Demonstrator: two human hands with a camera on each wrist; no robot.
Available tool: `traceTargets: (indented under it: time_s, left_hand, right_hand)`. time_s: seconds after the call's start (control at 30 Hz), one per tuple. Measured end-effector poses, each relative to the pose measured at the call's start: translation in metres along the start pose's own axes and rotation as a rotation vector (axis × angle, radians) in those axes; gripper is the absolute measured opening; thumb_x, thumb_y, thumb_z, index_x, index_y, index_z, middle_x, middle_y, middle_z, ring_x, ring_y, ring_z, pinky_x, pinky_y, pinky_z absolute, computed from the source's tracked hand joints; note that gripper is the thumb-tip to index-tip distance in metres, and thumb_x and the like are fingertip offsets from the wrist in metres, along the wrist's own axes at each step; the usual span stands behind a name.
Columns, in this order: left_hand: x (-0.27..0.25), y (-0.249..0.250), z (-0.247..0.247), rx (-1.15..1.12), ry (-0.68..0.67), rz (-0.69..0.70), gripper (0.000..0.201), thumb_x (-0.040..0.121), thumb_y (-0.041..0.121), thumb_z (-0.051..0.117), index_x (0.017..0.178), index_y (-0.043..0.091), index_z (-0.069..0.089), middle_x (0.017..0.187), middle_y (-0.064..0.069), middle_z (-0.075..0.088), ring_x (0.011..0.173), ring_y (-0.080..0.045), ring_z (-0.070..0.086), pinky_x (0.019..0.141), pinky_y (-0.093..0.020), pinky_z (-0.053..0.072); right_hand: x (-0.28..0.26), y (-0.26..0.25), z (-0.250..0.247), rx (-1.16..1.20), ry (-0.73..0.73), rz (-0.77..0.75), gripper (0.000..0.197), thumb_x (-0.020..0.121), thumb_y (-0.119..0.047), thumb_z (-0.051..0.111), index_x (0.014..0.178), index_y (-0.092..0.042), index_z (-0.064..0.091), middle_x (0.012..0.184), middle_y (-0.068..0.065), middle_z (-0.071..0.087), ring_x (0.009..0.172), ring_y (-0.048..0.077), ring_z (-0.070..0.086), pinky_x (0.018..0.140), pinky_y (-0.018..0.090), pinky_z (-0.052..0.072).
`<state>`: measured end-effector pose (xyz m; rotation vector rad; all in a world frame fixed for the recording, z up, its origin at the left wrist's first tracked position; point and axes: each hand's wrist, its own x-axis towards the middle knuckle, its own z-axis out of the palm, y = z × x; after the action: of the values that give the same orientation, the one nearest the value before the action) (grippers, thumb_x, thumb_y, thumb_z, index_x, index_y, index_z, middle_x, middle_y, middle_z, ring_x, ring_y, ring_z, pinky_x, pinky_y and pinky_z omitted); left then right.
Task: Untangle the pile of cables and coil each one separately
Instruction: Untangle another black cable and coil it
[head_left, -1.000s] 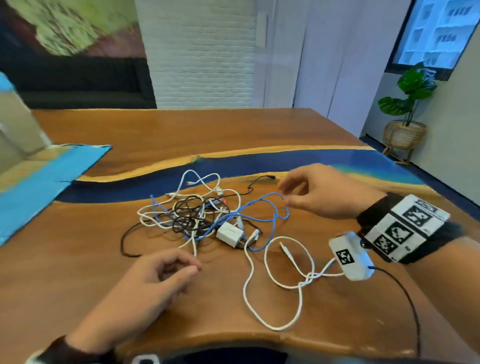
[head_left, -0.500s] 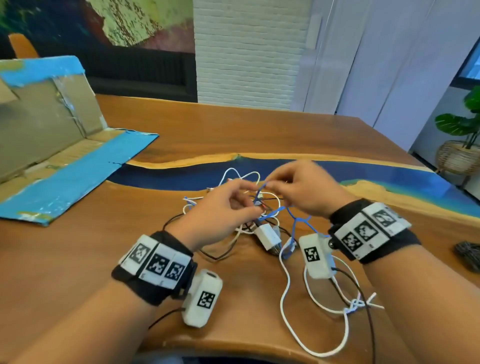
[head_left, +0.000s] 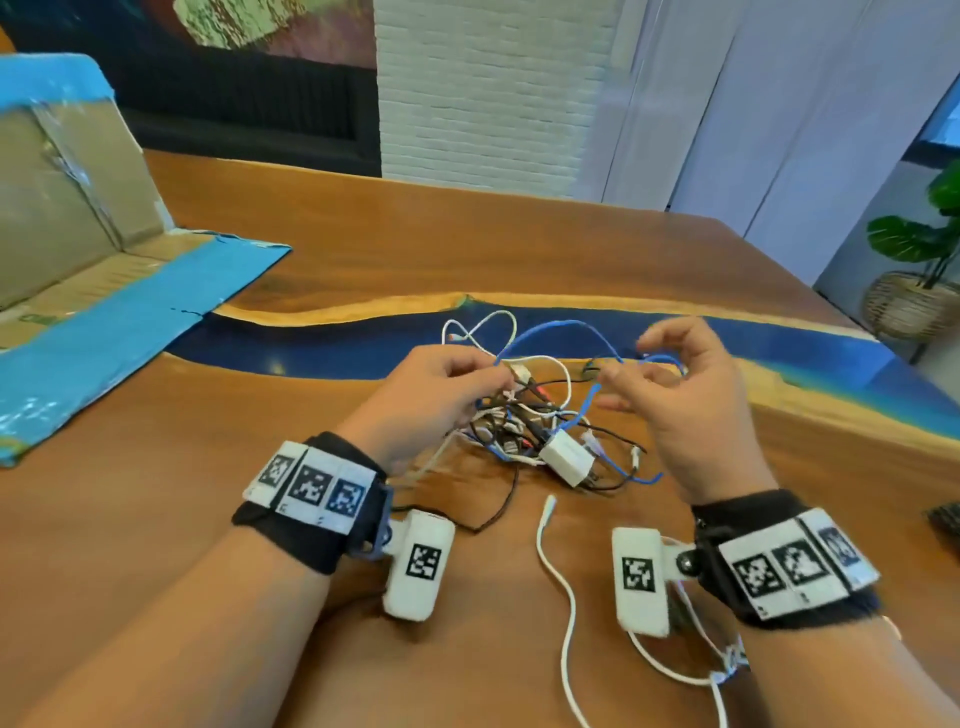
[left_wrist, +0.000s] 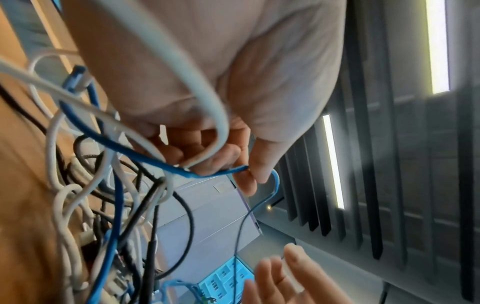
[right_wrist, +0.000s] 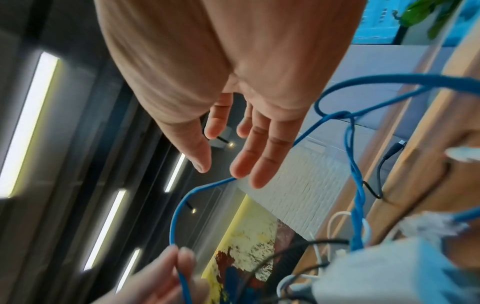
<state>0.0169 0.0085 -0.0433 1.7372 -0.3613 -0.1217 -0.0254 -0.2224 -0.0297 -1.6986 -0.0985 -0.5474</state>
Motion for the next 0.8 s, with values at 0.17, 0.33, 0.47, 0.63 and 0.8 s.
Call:
traceTargets:
  time_s: [0.17, 0.33, 0.47, 0.63, 0.8]
  left_hand:
    - [-0.003, -0.001, -0.001, -0.159, 0.087, 0.01, 0.025, 0.102, 0.021, 0.059, 0.085, 0.012, 0.075, 0.06, -0.007, 0.03, 0.055, -0.02, 0.024, 0.06, -0.041, 0.015]
    - [-0.002, -0.004, -0.002, -0.201, 0.114, 0.01, 0.025, 0.102, 0.019, 0.06, 0.094, -0.002, 0.071, 0.062, -0.005, 0.037, 0.05, -0.014, 0.025, 0.049, -0.025, 0.019]
    - [-0.006, 0.0, 0.003, -0.232, 0.169, 0.012, 0.013, 0.099, 0.012, 0.062, 0.106, 0.003, 0.069, 0.07, -0.007, 0.065, 0.048, -0.016, 0.034, 0.043, -0.02, 0.029]
    - [-0.01, 0.003, 0.004, -0.077, 0.159, 0.066, 0.032, 0.094, 0.014, 0.07, 0.12, 0.03, 0.061, 0.107, 0.0, 0.077, 0.082, -0.017, 0.074, 0.068, -0.031, 0.055]
    - [-0.018, 0.005, 0.012, 0.182, -0.156, 0.107, 0.016, 0.091, 0.021, 0.075, 0.107, 0.021, 0.072, 0.092, 0.002, 0.073, 0.088, -0.017, 0.07, 0.085, -0.035, 0.055]
  right_hand:
    - [-0.007, 0.016, 0.018, -0.451, -0.419, 0.065, 0.019, 0.076, -0.023, 0.088, 0.086, -0.024, 0.072, 0.085, -0.002, 0.072, 0.078, 0.005, 0.064, 0.078, 0.03, 0.054]
    - [-0.001, 0.028, 0.02, -0.729, -0.68, 0.129, 0.061, 0.074, -0.035, 0.088, 0.13, -0.037, 0.063, 0.12, -0.017, 0.066, 0.108, -0.003, 0.06, 0.102, 0.029, 0.049]
    - [-0.004, 0.029, 0.012, -0.71, -0.691, 0.173, 0.054, 0.079, -0.025, 0.081, 0.127, -0.044, 0.063, 0.104, -0.017, 0.065, 0.087, 0.006, 0.065, 0.083, 0.027, 0.056]
    - [-0.016, 0.026, 0.005, -0.104, -0.647, 0.211, 0.053, 0.074, -0.005, 0.057, 0.121, -0.024, 0.07, 0.118, 0.008, 0.074, 0.112, 0.034, 0.068, 0.095, 0.045, 0.057]
    - [-0.022, 0.012, -0.003, 0.504, -0.498, 0.206, 0.059, 0.066, -0.006, 0.037, 0.11, -0.003, 0.077, 0.1, 0.013, 0.072, 0.077, 0.022, 0.06, 0.065, 0.03, 0.05]
